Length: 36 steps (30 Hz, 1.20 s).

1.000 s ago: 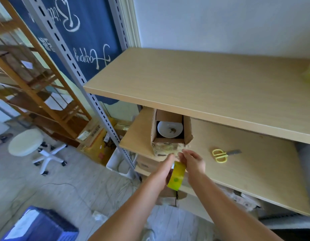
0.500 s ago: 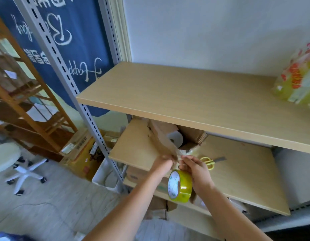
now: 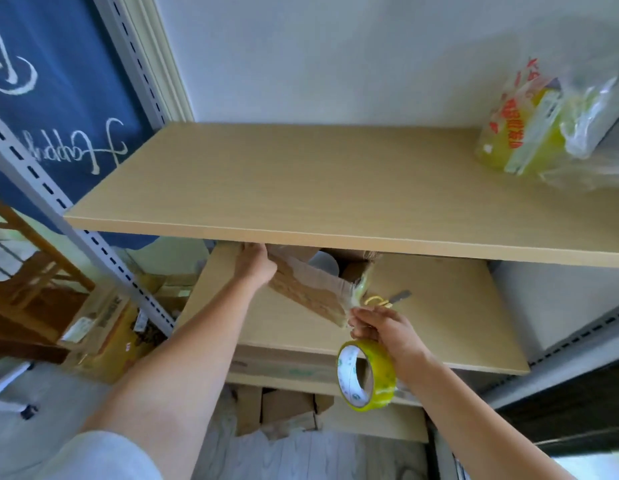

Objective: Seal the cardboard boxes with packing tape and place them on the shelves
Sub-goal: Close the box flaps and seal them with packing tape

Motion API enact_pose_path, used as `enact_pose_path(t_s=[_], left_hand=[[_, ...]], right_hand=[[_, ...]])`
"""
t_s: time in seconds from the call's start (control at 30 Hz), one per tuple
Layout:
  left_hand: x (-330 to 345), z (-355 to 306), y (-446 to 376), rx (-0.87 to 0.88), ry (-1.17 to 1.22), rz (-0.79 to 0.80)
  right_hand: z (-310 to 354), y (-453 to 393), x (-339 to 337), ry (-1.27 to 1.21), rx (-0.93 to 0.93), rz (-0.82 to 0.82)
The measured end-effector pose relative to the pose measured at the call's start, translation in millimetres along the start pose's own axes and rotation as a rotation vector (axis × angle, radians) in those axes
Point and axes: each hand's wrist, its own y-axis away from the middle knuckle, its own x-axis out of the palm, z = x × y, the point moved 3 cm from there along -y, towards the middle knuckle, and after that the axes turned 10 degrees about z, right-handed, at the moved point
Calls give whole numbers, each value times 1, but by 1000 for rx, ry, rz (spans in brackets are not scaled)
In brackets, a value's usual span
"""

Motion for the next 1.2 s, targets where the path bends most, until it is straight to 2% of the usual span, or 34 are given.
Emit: enact_pose_path(t_s=[0.17, 0.3, 0.53, 0.63, 0.8, 0.97, 1.2], left_hand=[[-6, -7, -24, 84, -147, 190], [-31, -14, -3, 69, -261, 462], [7, -17, 59, 268, 123, 644], [32, -18, 80, 330, 152, 675], [42, -9, 81, 432, 101, 569], [39, -4, 67, 416, 52, 609], [48, -1, 40, 466, 69, 645]], right_hand=[[-3, 6, -9, -71, 38, -46], [-8, 3, -10, -57, 79, -16], [-20, -5, 2, 178, 100, 18], [-30, -6, 2, 262, 109, 23], [-50, -2, 8, 357, 84, -26], [-62, -2, 20, 265, 14, -162], [-72, -10, 38, 189, -39, -192]])
